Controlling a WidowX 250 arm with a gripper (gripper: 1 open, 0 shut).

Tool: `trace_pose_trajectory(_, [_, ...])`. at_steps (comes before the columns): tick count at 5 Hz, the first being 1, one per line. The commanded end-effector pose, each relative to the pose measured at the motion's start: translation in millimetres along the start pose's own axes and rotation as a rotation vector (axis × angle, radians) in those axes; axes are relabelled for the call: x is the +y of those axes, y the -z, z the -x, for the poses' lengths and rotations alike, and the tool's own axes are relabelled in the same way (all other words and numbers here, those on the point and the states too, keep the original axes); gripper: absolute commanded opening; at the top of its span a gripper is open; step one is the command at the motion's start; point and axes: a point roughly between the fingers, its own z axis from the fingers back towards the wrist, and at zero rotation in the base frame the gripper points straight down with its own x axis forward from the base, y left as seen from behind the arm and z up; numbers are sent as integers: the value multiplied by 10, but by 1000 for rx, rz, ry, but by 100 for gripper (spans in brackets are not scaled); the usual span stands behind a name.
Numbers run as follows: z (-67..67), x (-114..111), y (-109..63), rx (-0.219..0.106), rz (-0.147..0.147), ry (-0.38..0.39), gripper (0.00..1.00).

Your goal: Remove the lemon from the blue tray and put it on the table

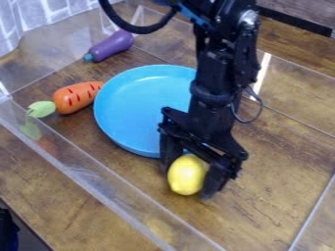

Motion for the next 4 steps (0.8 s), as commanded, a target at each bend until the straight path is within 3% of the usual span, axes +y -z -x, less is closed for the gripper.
trace_pose_trajectory(1, [-52, 37, -125, -35, 20, -55, 100])
trace_pose_trajectory(4, [33, 92, -384, -26, -17, -3, 100])
